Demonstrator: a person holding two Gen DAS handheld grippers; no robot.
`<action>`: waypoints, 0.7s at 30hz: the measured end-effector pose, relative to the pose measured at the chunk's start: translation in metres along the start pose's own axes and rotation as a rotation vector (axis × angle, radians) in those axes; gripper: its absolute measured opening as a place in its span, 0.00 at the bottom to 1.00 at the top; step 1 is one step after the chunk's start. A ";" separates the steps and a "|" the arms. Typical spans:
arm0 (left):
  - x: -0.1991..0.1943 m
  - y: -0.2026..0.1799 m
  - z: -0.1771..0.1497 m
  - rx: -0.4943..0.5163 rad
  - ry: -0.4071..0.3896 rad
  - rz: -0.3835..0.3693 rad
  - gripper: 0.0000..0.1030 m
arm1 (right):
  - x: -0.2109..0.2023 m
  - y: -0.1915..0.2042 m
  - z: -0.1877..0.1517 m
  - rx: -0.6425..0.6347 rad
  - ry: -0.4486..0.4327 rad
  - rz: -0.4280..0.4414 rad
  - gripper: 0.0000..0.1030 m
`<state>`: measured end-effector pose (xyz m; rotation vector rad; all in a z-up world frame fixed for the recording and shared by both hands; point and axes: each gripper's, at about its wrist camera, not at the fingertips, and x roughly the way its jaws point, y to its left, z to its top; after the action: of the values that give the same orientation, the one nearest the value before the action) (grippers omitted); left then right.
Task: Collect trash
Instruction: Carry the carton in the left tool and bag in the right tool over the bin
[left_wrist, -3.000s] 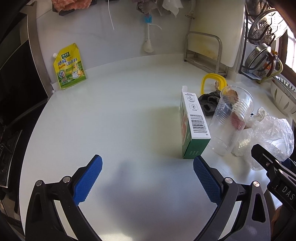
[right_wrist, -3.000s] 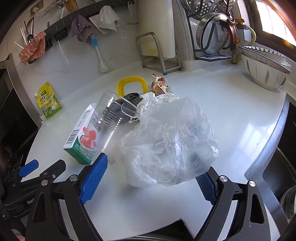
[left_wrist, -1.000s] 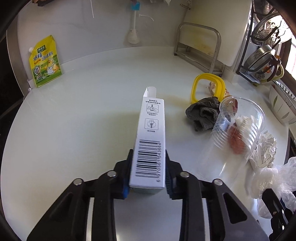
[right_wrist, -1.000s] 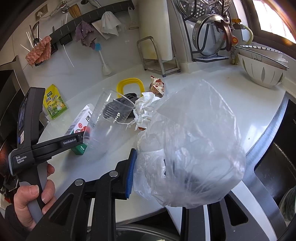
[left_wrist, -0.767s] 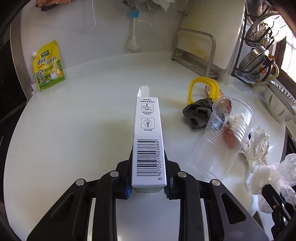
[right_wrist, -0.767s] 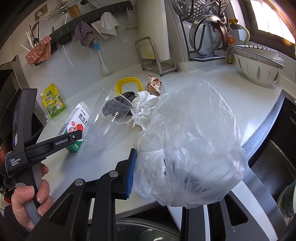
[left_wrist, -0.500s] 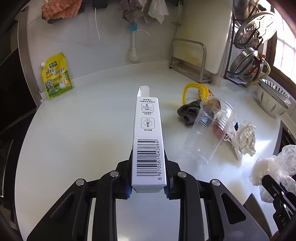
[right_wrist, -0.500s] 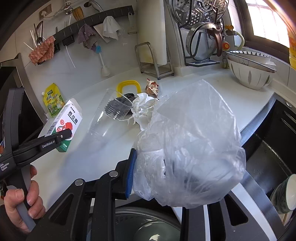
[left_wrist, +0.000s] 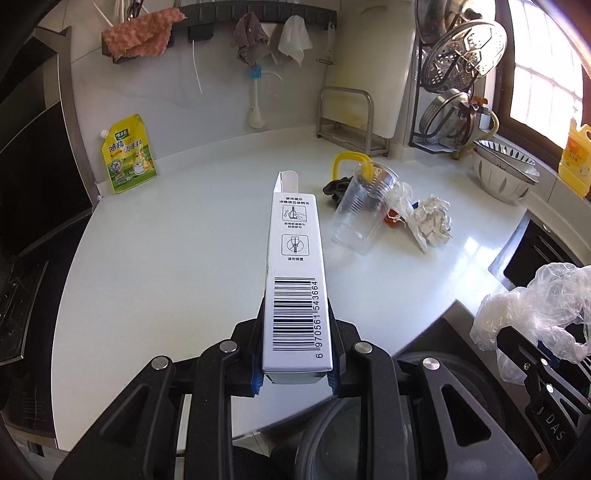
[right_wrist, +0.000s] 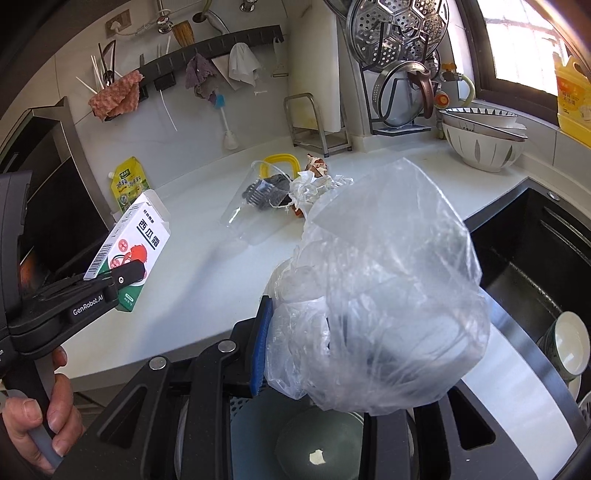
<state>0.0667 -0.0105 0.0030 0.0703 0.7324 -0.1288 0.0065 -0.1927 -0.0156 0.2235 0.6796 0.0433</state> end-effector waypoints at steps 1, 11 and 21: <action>-0.004 -0.002 -0.006 0.005 0.003 -0.005 0.25 | -0.004 0.000 -0.005 0.001 0.003 0.000 0.27; -0.023 -0.029 -0.064 0.053 0.046 -0.051 0.25 | -0.029 -0.005 -0.060 0.007 0.043 0.003 0.26; -0.023 -0.046 -0.105 0.093 0.113 -0.071 0.25 | -0.034 -0.014 -0.095 0.018 0.085 -0.004 0.26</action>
<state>-0.0264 -0.0425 -0.0608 0.1413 0.8416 -0.2278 -0.0802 -0.1922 -0.0692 0.2389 0.7653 0.0429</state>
